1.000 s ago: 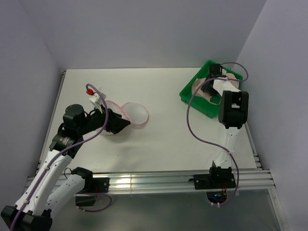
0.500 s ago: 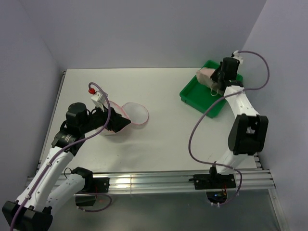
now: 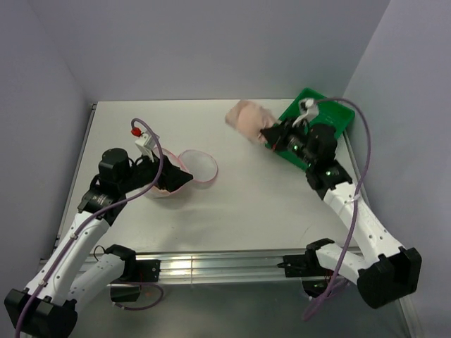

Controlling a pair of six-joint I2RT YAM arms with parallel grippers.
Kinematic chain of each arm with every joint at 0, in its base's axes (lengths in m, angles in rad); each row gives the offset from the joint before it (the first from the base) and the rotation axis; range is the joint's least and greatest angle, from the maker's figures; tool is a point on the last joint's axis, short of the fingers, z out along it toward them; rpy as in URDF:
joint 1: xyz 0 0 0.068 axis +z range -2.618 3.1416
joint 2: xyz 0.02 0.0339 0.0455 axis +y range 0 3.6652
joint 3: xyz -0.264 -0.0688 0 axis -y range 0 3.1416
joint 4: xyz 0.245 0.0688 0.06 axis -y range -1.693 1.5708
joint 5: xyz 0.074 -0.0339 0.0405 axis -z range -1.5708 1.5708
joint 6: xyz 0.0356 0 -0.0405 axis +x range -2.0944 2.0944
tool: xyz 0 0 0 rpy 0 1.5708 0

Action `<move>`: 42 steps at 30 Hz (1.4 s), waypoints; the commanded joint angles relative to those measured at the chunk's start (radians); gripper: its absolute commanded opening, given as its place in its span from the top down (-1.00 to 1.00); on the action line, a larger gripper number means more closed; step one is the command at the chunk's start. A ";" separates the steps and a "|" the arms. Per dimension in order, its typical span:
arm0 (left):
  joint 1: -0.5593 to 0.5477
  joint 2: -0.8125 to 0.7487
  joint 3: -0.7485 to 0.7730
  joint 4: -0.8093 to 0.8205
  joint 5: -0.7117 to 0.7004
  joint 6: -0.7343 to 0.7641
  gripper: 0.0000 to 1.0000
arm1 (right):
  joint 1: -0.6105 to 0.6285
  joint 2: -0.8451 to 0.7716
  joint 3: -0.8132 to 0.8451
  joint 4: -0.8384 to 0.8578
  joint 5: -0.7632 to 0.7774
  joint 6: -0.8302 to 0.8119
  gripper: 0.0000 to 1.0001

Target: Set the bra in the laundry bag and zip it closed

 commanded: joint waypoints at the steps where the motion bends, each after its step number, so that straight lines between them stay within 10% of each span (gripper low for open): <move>1: -0.002 0.006 -0.005 0.073 0.053 -0.044 -0.61 | 0.094 -0.085 -0.248 -0.006 -0.066 -0.015 1.00; 5: -0.005 0.009 -0.006 0.079 0.053 -0.069 -0.62 | 0.147 -0.201 -0.519 -0.017 -0.074 0.077 1.00; 12: -0.072 0.076 0.009 0.102 0.001 -0.132 -0.64 | 0.184 -0.428 -0.691 -0.123 0.053 0.211 -0.42; 23: -0.353 0.223 -0.055 0.242 -0.421 -0.263 -0.39 | 0.184 -0.099 -0.509 -0.094 0.184 0.082 -0.07; 36: -0.425 0.435 -0.164 0.490 -0.389 -0.337 -0.23 | 0.154 0.262 -0.483 0.211 0.150 0.224 -0.22; 42: -0.442 0.570 -0.146 0.561 -0.421 -0.385 -0.44 | 0.147 0.140 -0.565 0.256 0.199 0.243 -0.20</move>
